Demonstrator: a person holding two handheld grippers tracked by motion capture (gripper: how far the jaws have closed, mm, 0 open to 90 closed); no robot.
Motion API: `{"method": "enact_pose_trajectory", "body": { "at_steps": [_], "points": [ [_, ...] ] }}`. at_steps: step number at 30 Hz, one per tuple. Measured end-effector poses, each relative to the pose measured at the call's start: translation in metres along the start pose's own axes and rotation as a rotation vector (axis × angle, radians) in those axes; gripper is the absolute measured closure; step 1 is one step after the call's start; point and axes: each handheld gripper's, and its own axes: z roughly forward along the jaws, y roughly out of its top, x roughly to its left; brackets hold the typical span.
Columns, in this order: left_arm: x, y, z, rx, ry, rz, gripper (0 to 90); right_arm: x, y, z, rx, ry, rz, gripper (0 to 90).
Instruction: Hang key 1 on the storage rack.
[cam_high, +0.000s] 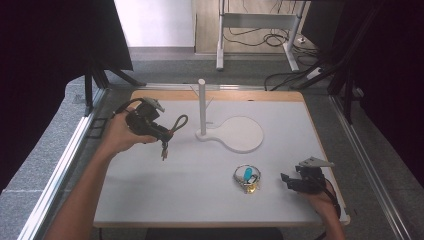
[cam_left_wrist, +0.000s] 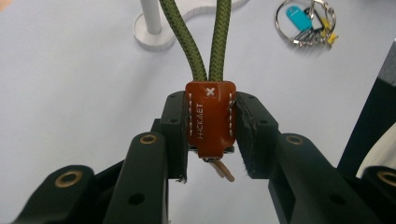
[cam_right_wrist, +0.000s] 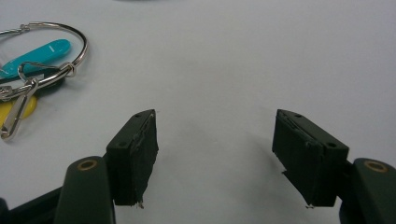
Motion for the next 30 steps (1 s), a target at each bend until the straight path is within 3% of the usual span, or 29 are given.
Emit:
{"method": "enact_pose_trajectory", "body": {
  "at_steps": [13,30],
  "points": [
    [0.014,0.006,0.003,0.016,0.002,-0.012,66.6,0.000,-0.001,0.002,0.011,0.003,-0.008,31.0],
    [0.027,0.025,-0.002,-0.010,-0.012,-0.015,66.5,0.000,-0.001,0.004,0.022,0.001,-0.008,30.9]
  ]
}}
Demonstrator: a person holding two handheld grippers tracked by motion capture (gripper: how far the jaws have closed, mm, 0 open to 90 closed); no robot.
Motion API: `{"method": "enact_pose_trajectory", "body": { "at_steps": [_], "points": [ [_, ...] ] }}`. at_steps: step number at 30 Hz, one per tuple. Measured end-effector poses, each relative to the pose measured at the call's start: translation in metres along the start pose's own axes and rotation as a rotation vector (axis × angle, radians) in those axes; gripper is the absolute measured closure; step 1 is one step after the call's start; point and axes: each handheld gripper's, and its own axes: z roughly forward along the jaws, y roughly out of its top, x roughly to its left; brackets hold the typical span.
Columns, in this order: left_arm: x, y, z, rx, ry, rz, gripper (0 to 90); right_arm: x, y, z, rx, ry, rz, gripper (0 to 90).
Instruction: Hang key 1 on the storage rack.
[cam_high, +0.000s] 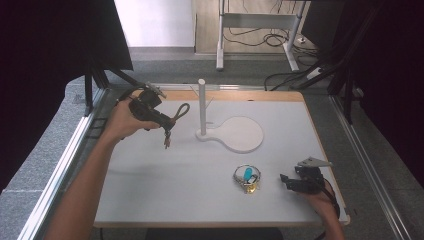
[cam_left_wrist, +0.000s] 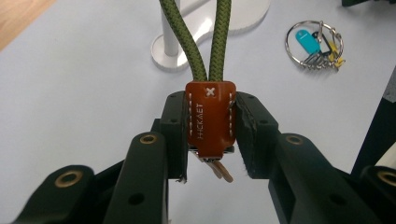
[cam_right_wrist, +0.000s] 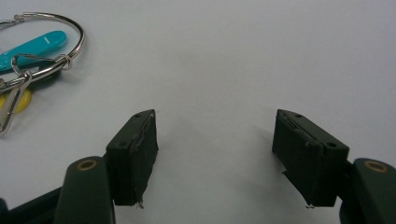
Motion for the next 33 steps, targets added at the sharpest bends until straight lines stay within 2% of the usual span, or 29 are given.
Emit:
{"method": "enact_pose_trajectory", "body": {
  "at_steps": [8,17,24,33],
  "points": [
    [0.009,0.004,-0.003,-0.022,-0.009,-0.010,66.5,-0.001,0.000,-0.001,-0.001,-0.001,0.002,30.7],
    [0.012,0.013,-0.005,-0.028,-0.023,-0.012,66.5,-0.001,0.000,-0.001,-0.003,-0.002,0.002,30.5],
    [0.014,0.016,-0.008,-0.027,-0.017,-0.013,66.5,-0.002,0.000,-0.001,-0.005,0.000,0.009,30.4],
    [0.019,0.015,-0.012,-0.043,-0.017,-0.019,66.6,-0.004,-0.001,-0.001,-0.001,-0.002,0.012,30.4]
  ]
}}
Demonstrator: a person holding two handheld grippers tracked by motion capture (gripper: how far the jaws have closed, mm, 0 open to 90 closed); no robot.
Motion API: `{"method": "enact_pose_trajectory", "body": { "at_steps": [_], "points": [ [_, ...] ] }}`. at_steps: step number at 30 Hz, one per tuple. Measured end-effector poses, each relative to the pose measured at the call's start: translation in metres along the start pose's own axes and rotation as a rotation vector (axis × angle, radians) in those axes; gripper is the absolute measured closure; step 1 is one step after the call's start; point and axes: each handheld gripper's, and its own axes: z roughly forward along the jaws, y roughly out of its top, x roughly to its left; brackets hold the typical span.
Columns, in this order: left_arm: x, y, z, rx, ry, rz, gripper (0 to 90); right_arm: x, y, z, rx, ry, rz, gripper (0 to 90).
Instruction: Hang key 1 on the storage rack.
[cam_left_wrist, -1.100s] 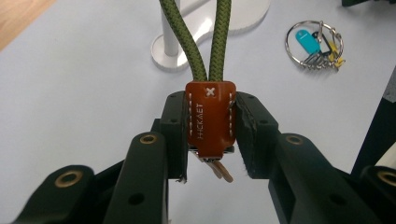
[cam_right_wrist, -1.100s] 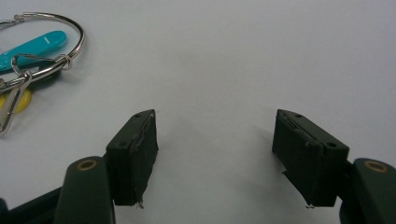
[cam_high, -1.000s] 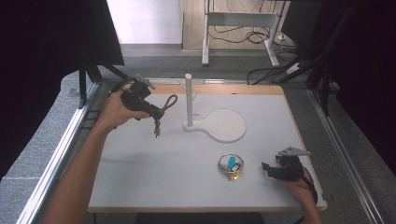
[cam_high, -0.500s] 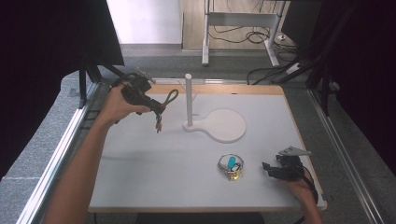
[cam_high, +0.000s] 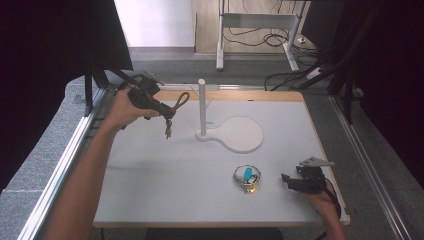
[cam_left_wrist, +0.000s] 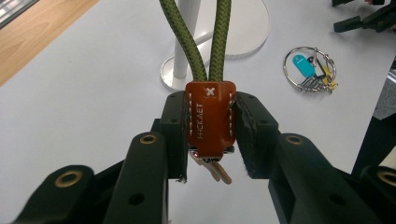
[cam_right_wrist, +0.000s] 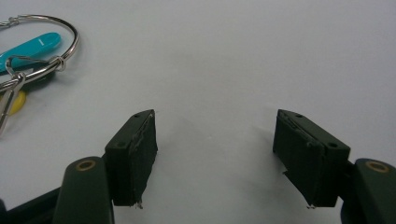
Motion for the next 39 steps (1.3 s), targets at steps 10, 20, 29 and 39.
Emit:
{"method": "enact_pose_trajectory", "body": {
  "at_steps": [10,20,29,39],
  "points": [
    [0.003,0.004,-0.006,0.004,0.004,0.008,66.5,0.000,-0.001,0.000,0.000,0.002,0.002,30.4],
    [0.007,0.015,0.000,0.027,0.002,0.013,66.5,0.001,0.000,-0.002,-0.005,0.003,0.000,30.3],
    [0.017,0.025,0.006,0.044,-0.004,0.008,66.5,0.000,0.001,-0.005,-0.024,-0.003,-0.001,30.4],
    [0.030,0.036,0.007,0.047,-0.026,0.015,66.5,0.001,0.003,-0.006,-0.030,-0.005,-0.006,30.4]
  ]
}}
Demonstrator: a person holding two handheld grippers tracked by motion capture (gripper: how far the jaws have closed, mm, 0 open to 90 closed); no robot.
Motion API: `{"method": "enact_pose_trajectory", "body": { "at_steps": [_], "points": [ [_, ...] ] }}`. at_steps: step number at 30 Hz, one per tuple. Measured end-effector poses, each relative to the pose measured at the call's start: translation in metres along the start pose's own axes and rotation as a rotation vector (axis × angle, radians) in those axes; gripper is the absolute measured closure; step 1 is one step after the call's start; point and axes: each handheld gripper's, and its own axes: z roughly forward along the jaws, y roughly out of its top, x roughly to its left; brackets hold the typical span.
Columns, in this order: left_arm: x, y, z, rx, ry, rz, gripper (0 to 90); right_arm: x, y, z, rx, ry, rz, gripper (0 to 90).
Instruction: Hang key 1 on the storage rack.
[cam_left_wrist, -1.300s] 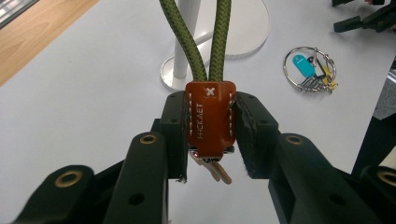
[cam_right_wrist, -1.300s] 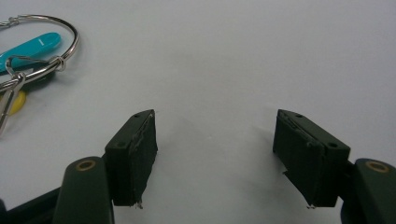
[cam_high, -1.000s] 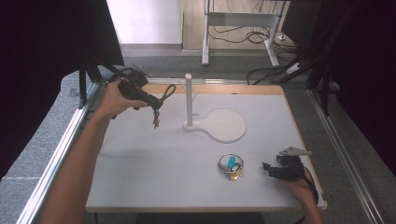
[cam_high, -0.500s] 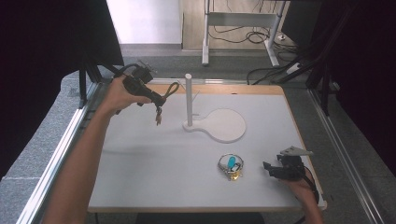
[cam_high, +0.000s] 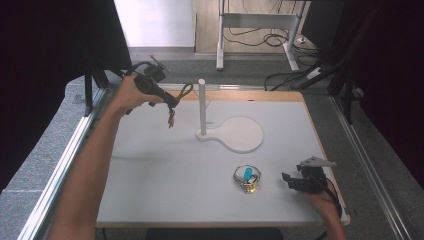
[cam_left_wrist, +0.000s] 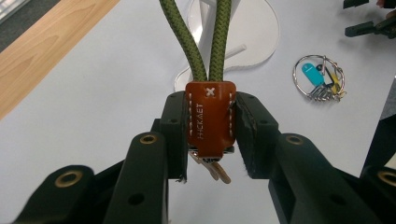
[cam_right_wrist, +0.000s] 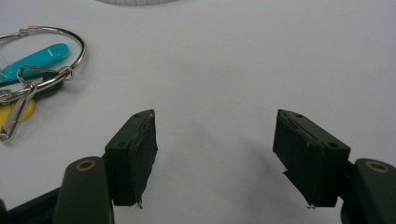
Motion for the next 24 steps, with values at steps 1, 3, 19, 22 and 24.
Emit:
{"method": "enact_pose_trajectory", "body": {
  "at_steps": [1,3,19,22,24],
  "points": [
    [0.002,0.001,0.001,0.005,-0.001,-0.002,66.5,0.000,0.000,0.000,-0.001,-0.001,-0.002,30.4],
    [0.006,0.002,0.005,0.005,-0.007,-0.014,66.5,0.001,0.000,0.000,0.000,-0.001,-0.003,30.3],
    [0.015,0.004,0.029,0.010,-0.057,-0.034,66.4,0.002,-0.001,0.000,0.006,-0.006,-0.006,30.3],
    [0.014,0.003,0.032,0.013,-0.052,-0.033,66.2,0.002,-0.001,0.000,0.009,-0.005,-0.009,30.4],
    [0.012,0.002,0.035,0.021,-0.050,-0.033,65.9,0.002,-0.001,0.000,0.008,-0.005,-0.011,30.4]
  ]
}}
